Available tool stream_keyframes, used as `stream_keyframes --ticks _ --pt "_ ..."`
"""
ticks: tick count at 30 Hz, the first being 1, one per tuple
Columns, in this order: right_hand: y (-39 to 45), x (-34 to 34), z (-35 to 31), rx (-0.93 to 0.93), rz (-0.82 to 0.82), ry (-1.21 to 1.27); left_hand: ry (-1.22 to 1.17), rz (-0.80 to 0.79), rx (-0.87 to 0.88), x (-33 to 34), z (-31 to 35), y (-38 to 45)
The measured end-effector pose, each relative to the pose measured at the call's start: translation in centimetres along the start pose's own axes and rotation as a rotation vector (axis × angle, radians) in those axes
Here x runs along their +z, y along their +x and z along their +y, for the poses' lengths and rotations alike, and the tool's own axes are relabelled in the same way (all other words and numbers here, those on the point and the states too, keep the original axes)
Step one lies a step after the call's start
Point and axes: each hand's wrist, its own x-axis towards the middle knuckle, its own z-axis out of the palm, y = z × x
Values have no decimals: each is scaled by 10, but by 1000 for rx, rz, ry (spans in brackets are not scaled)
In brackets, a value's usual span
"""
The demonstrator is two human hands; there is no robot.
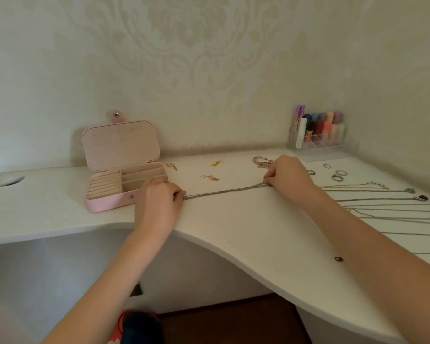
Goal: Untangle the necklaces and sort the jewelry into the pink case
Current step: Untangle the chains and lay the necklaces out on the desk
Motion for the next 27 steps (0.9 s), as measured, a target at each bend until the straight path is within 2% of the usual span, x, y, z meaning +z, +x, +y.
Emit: stream_keyframes --ticks 5,11,17,27 --pt "3 -1 6 13 8 -90 149 66 96 4 0 1" --pt "-2 1 12 2 105 -110 42 1 53 5 -1 1" --pt "0 3 10 16 94 -182 -34 0 37 7 -3 2" --pt "7 3 21 13 127 -50 -71 7 61 8 -5 4"
